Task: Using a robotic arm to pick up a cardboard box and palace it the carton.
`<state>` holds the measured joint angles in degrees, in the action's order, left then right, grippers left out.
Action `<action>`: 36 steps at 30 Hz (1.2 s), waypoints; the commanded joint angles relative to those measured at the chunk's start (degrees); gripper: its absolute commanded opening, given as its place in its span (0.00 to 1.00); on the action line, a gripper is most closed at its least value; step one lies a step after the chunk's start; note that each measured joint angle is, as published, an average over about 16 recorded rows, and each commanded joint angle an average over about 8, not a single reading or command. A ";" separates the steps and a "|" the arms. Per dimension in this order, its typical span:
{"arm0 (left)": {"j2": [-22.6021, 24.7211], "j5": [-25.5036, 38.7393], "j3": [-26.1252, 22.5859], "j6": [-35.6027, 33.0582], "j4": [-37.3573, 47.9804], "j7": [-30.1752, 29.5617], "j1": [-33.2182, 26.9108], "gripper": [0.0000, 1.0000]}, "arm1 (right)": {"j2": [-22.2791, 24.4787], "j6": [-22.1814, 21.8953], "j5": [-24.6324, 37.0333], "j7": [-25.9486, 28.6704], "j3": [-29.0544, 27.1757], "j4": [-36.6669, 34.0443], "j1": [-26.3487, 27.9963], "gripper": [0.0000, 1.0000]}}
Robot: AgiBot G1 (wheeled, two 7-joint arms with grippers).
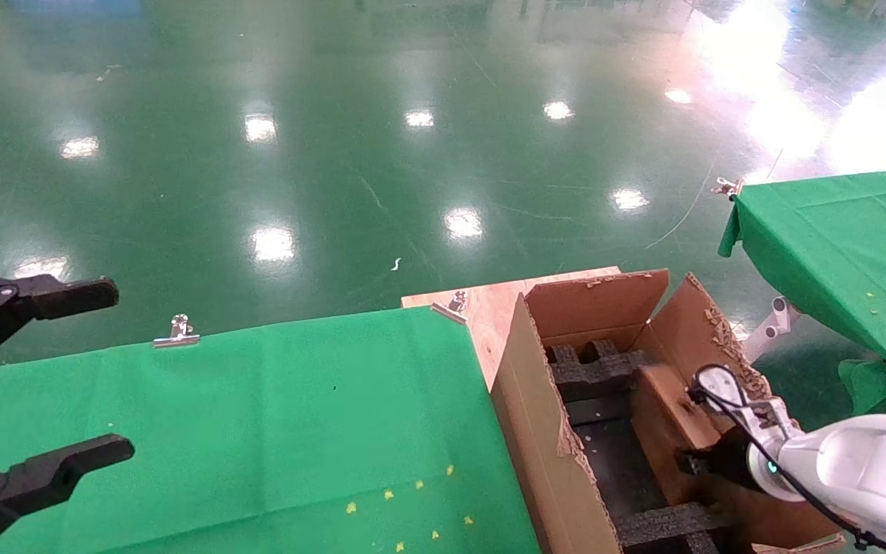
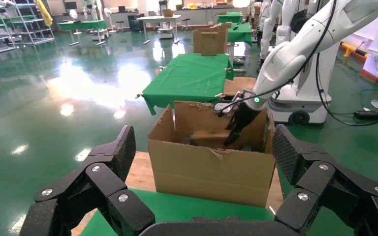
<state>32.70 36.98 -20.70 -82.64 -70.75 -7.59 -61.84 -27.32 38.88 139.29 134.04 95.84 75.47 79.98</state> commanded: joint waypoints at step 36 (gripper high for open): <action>-0.01 -0.01 0.00 0.02 0.02 0.00 0.02 1.00 | 0.72 -12.34 -26.08 -36.34 -2.20 3.39 25.68 1.00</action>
<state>32.69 36.97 -20.70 -82.62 -70.74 -7.59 -61.83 -26.47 26.57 114.71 98.96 93.61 78.79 104.83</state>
